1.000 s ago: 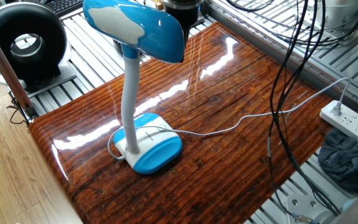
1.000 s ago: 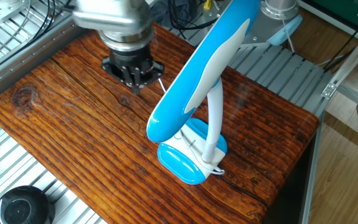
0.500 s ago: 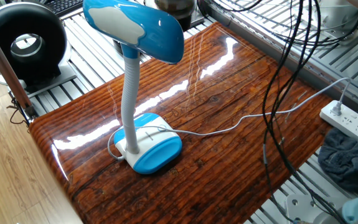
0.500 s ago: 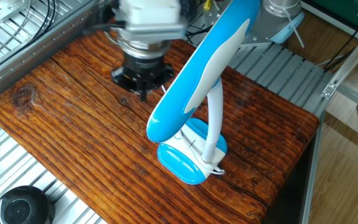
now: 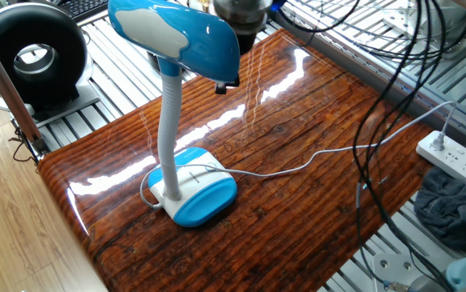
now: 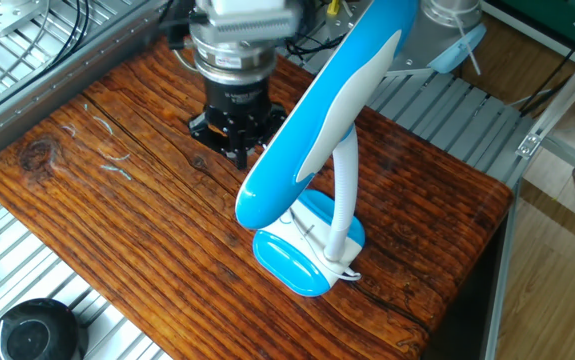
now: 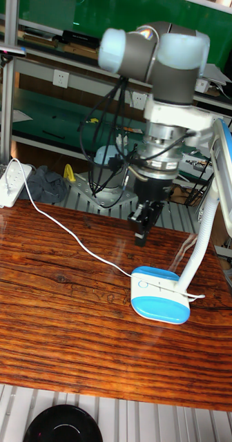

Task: Turn on the desk lamp by pressing the button

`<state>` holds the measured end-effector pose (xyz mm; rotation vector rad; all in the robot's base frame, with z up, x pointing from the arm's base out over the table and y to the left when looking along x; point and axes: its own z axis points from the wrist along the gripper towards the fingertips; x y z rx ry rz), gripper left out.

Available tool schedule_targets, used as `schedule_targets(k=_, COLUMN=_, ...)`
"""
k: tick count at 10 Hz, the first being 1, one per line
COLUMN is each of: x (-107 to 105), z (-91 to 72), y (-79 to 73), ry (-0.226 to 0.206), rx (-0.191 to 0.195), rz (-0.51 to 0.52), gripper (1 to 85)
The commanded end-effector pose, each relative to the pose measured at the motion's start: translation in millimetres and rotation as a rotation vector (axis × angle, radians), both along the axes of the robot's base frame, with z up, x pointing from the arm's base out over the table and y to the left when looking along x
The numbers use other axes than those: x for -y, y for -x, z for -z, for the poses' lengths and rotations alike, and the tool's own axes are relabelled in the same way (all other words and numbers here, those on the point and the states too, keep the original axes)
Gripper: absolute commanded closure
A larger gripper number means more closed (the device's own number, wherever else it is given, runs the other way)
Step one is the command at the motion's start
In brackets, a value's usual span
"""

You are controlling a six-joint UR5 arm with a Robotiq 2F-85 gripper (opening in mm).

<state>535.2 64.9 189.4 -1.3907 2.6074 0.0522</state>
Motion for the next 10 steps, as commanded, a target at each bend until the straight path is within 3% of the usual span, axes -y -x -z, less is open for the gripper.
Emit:
schedule_targets(k=1, x=4.3, z=10.5, y=-2.9, ry=-0.043, rx=0.008, rz=-0.009, gripper=84.7)
schedule_targets(k=6, x=2.5, z=27.4, y=-8.0, ry=-0.002, rx=0.016, rz=-0.031, gripper=84.7)
schedule_targets(k=9, x=-20.7, z=32.3, y=-10.4, ry=-0.063, rx=0.031, rz=-0.048, gripper=84.7)
schedule_targets(k=10, x=-22.8, z=34.7, y=-8.8, ry=-0.064, rx=0.028, rz=-0.047, gripper=84.7)
